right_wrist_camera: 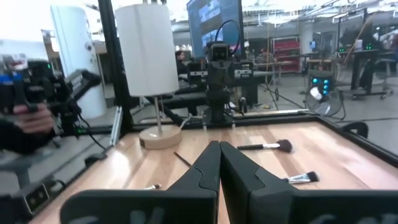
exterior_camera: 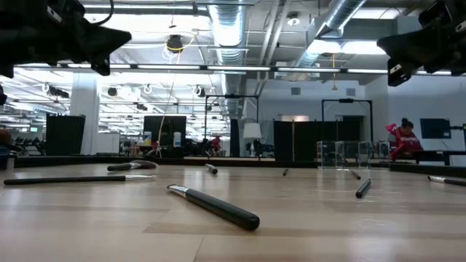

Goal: Put items in baskets/containers
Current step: Put the black eyeshadow brush into the middle section of the transparent organizer

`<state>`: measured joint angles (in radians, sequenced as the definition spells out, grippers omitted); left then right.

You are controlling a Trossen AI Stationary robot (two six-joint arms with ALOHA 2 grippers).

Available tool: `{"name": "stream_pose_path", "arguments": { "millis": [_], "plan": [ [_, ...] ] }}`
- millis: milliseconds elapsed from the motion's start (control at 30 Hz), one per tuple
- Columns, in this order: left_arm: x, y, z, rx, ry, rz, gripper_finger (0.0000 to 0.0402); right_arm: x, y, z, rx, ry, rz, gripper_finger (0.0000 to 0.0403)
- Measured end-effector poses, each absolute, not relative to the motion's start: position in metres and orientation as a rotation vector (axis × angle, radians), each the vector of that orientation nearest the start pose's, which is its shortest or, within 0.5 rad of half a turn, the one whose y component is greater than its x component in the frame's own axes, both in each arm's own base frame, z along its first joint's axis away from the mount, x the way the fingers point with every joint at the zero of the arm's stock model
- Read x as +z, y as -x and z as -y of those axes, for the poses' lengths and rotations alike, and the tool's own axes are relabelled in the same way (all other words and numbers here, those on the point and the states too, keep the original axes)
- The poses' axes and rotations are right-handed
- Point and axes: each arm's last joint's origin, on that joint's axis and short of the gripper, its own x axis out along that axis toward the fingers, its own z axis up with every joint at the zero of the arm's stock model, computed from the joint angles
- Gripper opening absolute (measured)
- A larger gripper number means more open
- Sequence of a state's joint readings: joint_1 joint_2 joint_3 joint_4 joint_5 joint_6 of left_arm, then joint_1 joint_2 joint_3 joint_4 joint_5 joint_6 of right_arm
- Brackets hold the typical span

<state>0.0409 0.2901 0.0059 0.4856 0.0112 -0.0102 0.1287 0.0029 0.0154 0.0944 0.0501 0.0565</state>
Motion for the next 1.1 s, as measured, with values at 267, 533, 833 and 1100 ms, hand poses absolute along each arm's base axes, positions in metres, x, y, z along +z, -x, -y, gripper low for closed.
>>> {"name": "stream_pose_path", "arguments": {
  "millis": [267, 533, 833, 1100],
  "plan": [
    [0.197, -0.111, -0.006, 0.088, 0.017, 0.302, 0.0006, 0.186, -0.095, -0.010, 0.076, -0.138, 0.186, 0.0000],
    [0.197, -0.112, -0.008, 0.130, 0.077, 0.315, 0.0006, 0.183, -0.097, -0.005, -0.107, -0.162, 0.168, 0.0000],
    [0.200, -0.132, -0.009, 0.143, 0.142, 0.185, 0.0006, 0.177, -0.105, -0.003, -0.255, -0.280, -0.028, 0.0007],
    [0.207, -0.157, -0.025, 0.271, 0.165, 0.087, 0.0041, 0.209, -0.124, -0.005, -0.325, -0.319, -0.213, 0.0068]
  ]
}}
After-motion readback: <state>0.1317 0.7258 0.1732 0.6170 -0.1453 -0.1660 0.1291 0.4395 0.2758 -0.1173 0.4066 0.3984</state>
